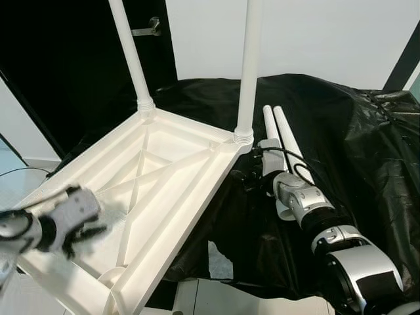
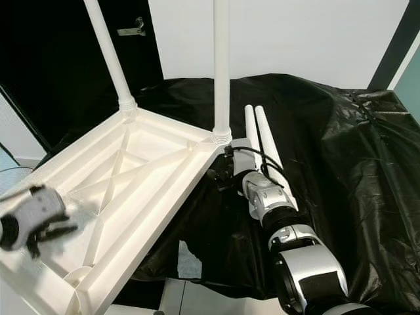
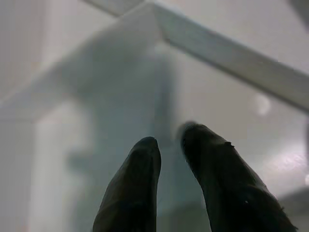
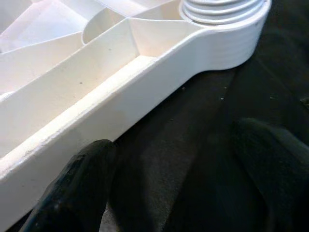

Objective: Building children table

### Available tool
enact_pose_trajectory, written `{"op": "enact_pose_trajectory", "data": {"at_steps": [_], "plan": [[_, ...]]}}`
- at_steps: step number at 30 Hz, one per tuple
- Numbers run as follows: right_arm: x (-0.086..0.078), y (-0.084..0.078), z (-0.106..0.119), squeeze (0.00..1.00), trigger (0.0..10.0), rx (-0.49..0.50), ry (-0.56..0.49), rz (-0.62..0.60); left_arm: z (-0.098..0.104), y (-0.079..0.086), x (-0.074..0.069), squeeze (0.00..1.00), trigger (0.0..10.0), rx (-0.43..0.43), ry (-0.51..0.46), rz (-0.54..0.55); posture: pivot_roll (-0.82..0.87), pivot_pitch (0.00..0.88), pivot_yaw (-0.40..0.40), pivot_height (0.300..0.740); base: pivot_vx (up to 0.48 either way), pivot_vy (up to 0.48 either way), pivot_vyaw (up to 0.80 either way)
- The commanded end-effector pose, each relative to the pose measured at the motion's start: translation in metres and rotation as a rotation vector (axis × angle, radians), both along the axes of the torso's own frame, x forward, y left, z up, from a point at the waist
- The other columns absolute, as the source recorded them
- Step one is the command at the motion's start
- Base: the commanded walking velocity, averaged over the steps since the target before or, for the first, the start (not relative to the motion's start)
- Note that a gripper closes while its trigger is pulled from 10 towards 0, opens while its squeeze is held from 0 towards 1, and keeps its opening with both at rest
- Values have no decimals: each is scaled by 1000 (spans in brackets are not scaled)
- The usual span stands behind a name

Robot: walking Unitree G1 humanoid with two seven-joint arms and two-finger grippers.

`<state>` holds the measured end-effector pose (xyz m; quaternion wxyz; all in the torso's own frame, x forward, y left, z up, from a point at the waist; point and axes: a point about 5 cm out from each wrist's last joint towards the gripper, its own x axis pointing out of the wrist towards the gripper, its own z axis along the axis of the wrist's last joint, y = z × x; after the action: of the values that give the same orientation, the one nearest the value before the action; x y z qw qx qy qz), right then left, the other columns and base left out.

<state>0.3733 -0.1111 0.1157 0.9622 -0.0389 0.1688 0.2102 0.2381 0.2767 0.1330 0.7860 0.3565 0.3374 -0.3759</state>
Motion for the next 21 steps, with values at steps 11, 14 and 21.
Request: {"op": "enact_pose_trajectory", "data": {"at_steps": [11,14,21], "plan": [[-3,9,-8,0,10000,-2,40,42,7,-54,-9,0,10000,-157,-22,-159,132,0,26,740,0,0,0],[-2,11,-8,0,10000,-2,39,49,12,-67,-8,0,10000,-213,-39,-192,135,0,27,740,0,0,0],[1,12,-3,0,10000,-8,5,51,20,-95,-7,0,10000,-324,-83,-244,135,0,33,740,0,0,0]]}}
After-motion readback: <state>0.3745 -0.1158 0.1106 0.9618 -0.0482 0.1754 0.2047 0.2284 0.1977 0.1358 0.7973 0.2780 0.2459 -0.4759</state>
